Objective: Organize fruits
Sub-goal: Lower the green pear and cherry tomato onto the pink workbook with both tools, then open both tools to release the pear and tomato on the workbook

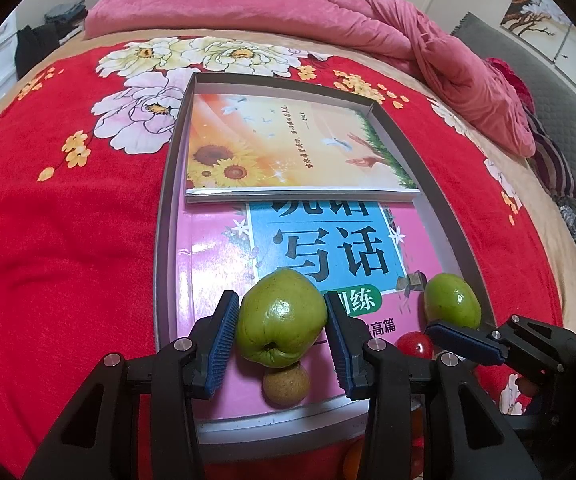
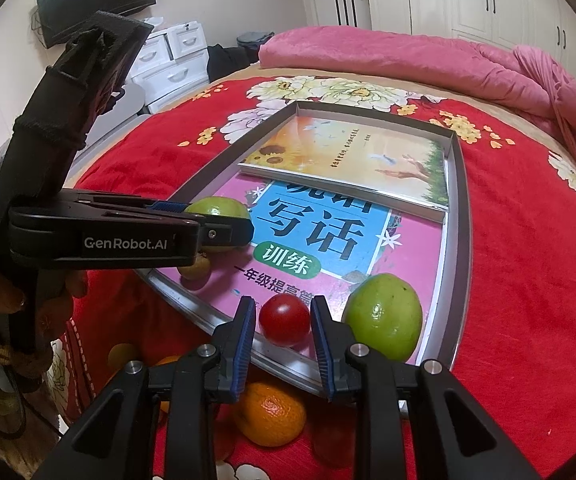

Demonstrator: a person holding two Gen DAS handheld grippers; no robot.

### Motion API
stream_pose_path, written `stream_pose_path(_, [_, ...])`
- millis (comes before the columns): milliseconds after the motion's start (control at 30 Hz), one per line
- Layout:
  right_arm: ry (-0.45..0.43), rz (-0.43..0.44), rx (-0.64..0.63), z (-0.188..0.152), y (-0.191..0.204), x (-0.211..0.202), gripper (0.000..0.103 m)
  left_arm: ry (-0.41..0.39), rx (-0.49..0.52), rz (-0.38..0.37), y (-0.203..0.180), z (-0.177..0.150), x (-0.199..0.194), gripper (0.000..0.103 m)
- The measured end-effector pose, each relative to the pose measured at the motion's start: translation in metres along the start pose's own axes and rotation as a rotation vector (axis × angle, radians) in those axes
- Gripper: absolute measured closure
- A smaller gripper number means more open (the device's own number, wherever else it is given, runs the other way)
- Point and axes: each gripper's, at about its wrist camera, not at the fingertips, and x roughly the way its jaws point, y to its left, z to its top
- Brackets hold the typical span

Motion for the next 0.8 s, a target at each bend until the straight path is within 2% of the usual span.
stream_pose_path(100, [-0.005, 0.001, 0.001, -0.001, 0.0, -0.001, 0.074, 0.002, 0.0, -0.001, 0.0, 0.0, 0.0, 0.058])
stream_pose_path(233, [-0.028, 0.007, 0.0, -0.002, 0.002, -0.006, 0.064, 0.004, -0.002, -0.001, 0.001, 0.0, 0.0, 0.058])
stream_pose_path(400, [-0.068, 0.007, -0.009, -0.002, 0.004, -0.015, 0.06, 0.006, 0.002, 0.003, 0.0, -0.001, -0.001, 0.058])
stream_pose_path(467, [-0.075, -0.002, -0.013, -0.003, 0.005, -0.016, 0.055, 0.007, 0.004, 0.006, 0.0, -0.001, -0.001, 0.058])
stream_pose_path(800, [-0.094, -0.021, -0.012, -0.003, 0.004, -0.02, 0.053, -0.008, -0.006, 0.01, 0.003, 0.0, -0.007, 0.055])
